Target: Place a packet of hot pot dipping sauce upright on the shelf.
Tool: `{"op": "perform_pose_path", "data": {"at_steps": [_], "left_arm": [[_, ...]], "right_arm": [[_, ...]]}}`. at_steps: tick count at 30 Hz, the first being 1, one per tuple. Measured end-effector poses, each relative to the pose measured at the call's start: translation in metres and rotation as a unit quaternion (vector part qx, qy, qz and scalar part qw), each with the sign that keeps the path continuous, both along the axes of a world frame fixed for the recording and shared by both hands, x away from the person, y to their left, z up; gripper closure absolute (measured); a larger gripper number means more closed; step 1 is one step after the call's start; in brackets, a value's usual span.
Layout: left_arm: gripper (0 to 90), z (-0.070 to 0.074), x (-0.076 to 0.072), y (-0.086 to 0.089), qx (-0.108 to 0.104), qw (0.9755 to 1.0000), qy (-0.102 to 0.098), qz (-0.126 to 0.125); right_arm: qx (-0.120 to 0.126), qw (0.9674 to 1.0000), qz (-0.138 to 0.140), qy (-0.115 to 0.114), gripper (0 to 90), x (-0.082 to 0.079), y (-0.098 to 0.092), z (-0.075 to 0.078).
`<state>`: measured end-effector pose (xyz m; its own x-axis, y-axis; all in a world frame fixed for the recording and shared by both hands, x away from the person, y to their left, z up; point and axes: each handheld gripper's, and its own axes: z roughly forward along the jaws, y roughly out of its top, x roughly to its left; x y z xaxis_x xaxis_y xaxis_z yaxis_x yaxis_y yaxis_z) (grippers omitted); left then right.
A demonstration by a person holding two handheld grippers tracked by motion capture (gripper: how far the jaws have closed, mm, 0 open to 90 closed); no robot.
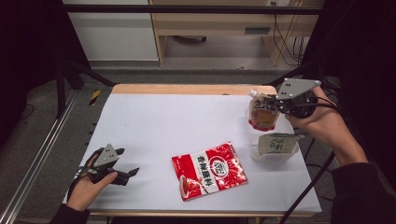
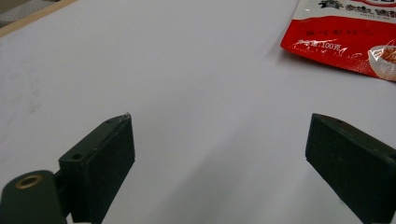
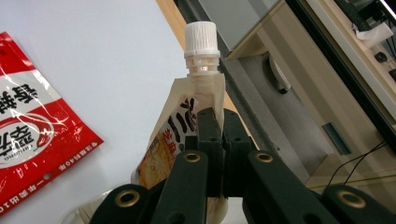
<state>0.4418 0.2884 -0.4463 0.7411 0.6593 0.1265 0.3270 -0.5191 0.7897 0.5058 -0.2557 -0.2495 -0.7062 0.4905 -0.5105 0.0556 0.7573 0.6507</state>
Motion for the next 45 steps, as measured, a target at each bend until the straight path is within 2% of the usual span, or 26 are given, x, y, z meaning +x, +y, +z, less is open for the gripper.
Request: {"op": "perform_pose_path", "data": {"at_steps": [4, 13, 19, 45], "left_arm": [[8.1, -0.001, 0.0, 0.0, 0.001, 1.0, 0.0, 0.001], [8.1, -0.001, 0.0, 0.0, 0.002, 1.0, 0.001, 0.001], [8.1, -0.002, 0.0, -0.001, 0.004, 1.0, 0.002, -0.001], [8.0, -0.003, -0.001, -0.003, 0.005, 0.9999, 0.005, -0.008]], "right_arm": [[0.001, 1.0, -0.008, 0.005, 88.8, 0.001, -0.009, -0.005], [0.002, 0.999, -0.007, 0.043, 88.8, 0.002, -0.024, -0.025], [0.004, 0.9983, -0.004, 0.057, 88.8, 0.003, -0.028, -0.028], [-0.011, 0.9955, 0.008, 0.094, 88.7, 0.015, -0.014, -0.046]]}}
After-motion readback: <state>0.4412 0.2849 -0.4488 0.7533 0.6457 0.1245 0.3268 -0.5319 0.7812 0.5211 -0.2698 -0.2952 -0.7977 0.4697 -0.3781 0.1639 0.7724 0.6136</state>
